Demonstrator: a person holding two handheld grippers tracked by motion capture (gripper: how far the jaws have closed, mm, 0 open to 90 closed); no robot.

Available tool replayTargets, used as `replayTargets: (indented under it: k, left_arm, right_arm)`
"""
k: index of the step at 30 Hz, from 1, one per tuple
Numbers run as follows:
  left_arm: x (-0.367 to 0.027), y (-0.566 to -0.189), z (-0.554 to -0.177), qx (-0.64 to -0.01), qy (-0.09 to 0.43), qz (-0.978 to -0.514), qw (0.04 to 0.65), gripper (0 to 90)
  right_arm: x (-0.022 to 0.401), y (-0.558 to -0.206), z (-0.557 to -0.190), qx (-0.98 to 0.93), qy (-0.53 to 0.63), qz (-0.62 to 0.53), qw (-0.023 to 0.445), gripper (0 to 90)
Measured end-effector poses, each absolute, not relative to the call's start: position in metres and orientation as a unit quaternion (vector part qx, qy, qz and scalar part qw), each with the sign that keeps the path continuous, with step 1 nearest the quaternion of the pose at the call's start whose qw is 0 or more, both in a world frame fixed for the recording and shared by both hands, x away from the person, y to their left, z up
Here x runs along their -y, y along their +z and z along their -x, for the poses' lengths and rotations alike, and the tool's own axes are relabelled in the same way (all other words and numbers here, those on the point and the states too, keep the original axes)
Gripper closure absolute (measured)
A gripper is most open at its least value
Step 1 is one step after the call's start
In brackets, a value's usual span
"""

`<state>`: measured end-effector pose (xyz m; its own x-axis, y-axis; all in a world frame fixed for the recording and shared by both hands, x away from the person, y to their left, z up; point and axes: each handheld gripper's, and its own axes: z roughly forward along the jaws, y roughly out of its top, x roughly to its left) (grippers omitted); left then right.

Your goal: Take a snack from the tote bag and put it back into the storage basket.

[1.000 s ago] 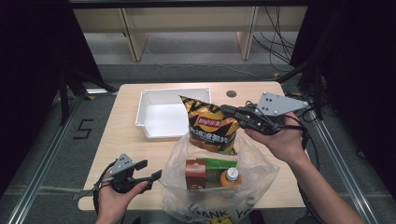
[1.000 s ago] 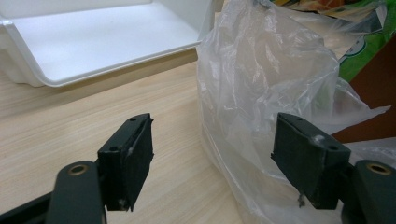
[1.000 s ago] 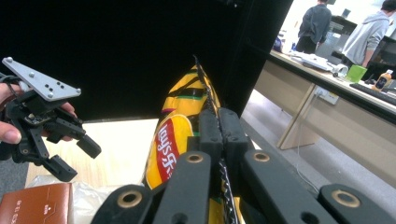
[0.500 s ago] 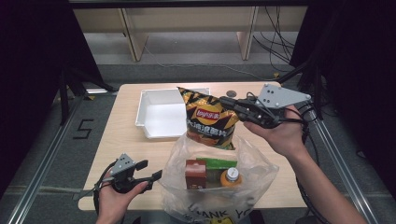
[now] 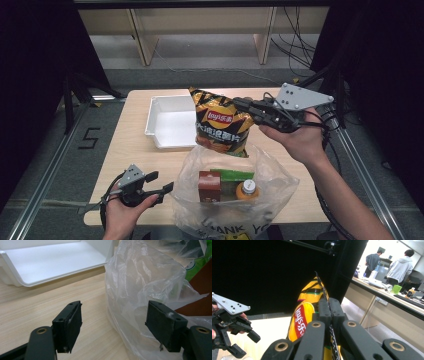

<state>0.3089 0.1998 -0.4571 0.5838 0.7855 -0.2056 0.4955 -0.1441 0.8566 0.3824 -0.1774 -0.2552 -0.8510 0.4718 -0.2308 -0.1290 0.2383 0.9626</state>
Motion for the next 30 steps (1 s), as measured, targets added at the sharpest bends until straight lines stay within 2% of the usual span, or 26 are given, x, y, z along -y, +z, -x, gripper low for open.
replayTargets:
  k: [6,7,8,11,30]
  left_arm:
    - [-0.200,-0.457,-0.309,-0.431,0.147,-0.743,0.490,28.1]
    - [-0.200,-0.457,-0.309,-0.433,0.148,-0.743,0.489,28.1]
    - [-0.200,-0.457,-0.309,-0.432,0.148,-0.743,0.489,28.1]
    - [-0.200,-0.457,-0.309,-0.431,0.148,-0.743,0.490,28.1]
    - [-0.200,-0.457,-0.310,-0.431,0.148,-0.743,0.491,28.1]
  right_arm:
    - [0.176,-0.251,-0.384,-0.746,0.608,-0.116,0.248,90.0]
    - [0.177,-0.250,-0.387,-0.743,0.605,-0.107,0.265,90.0]
    - [0.176,-0.249,-0.386,-0.745,0.607,-0.118,0.249,90.0]
    - [0.176,-0.246,-0.390,-0.742,0.606,-0.104,0.267,90.0]
    - [0.169,-0.234,-0.398,-0.735,0.612,-0.117,0.268,90.0]
